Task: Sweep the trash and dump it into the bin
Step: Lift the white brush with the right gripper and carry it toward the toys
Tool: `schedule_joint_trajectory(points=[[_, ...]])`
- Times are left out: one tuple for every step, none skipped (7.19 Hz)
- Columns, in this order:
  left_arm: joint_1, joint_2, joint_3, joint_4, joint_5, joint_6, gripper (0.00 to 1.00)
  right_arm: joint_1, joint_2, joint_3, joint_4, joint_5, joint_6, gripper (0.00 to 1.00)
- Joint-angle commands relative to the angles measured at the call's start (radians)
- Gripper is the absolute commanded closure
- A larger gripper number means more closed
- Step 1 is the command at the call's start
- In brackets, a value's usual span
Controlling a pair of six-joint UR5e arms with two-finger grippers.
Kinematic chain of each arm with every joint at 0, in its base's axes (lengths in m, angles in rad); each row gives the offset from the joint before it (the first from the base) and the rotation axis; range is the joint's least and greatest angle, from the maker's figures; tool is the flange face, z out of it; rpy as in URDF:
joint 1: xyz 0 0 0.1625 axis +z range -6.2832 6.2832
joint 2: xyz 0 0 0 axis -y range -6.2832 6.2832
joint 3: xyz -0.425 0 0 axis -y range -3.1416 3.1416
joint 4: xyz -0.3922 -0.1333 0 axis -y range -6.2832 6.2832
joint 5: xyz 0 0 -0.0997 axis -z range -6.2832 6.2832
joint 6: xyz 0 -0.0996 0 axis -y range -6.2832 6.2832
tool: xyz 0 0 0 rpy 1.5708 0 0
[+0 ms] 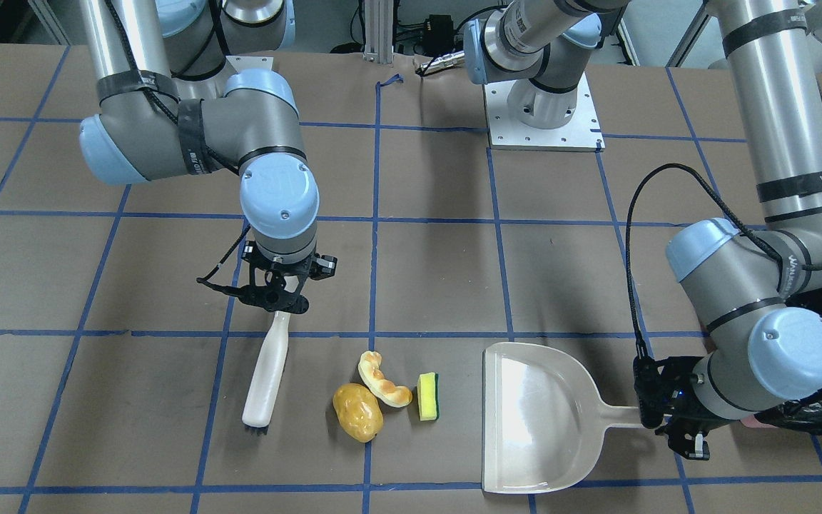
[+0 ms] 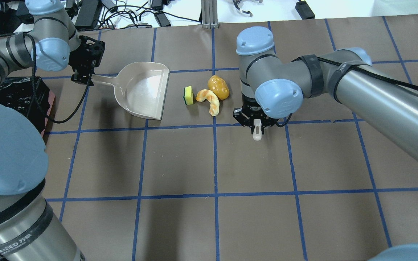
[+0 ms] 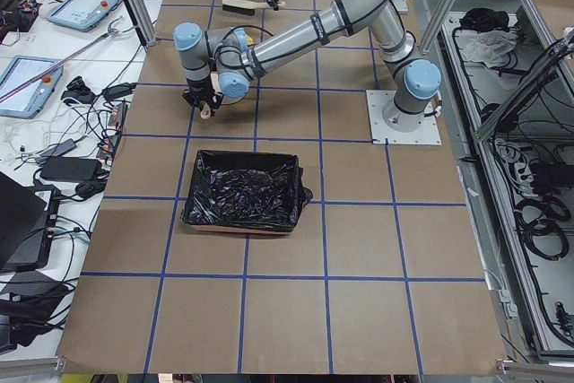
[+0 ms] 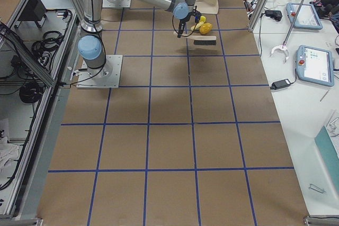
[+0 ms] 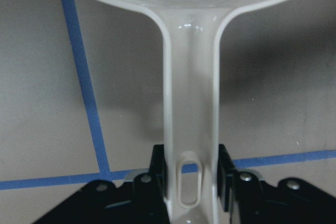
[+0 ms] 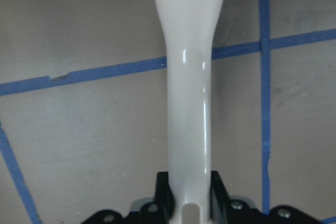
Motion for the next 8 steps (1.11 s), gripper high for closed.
schedule_joint_trajectory(points=[[-0.001, 0.004, 0.0, 0.0, 0.001, -0.001, 0.84, 0.043, 0.032, -0.041, 0.073, -0.001, 0.018, 0.99], [-0.001, 0.004, 0.0, 0.0, 0.0, -0.001, 0.84, 0.075, 0.066, -0.099, 0.137, -0.012, 0.027, 1.0], [-0.001, 0.007, 0.0, 0.0, 0.001, -0.003, 0.83, 0.095, 0.104, -0.157, 0.165, -0.021, 0.07, 1.0], [-0.001, 0.009, 0.0, -0.001, 0.005, -0.006, 0.83, 0.096, 0.127, -0.178, 0.168, -0.021, 0.086, 1.0], [-0.004, 0.009, 0.0, -0.001, 0.006, -0.012, 0.82, 0.097, 0.126, -0.178, 0.165, -0.015, 0.112, 1.0], [-0.009, 0.009, 0.0, -0.001, 0.017, -0.03, 0.82, 0.108, 0.129, -0.179, 0.155, -0.009, 0.128, 1.0], [-0.016, 0.009, 0.0, -0.003, 0.044, -0.041, 0.82, 0.112, 0.13, -0.179, 0.151, -0.004, 0.153, 1.0], [-0.016, 0.006, 0.0, -0.003, 0.044, -0.041, 0.82, 0.115, 0.132, -0.187, 0.15, 0.009, 0.156, 1.0]])
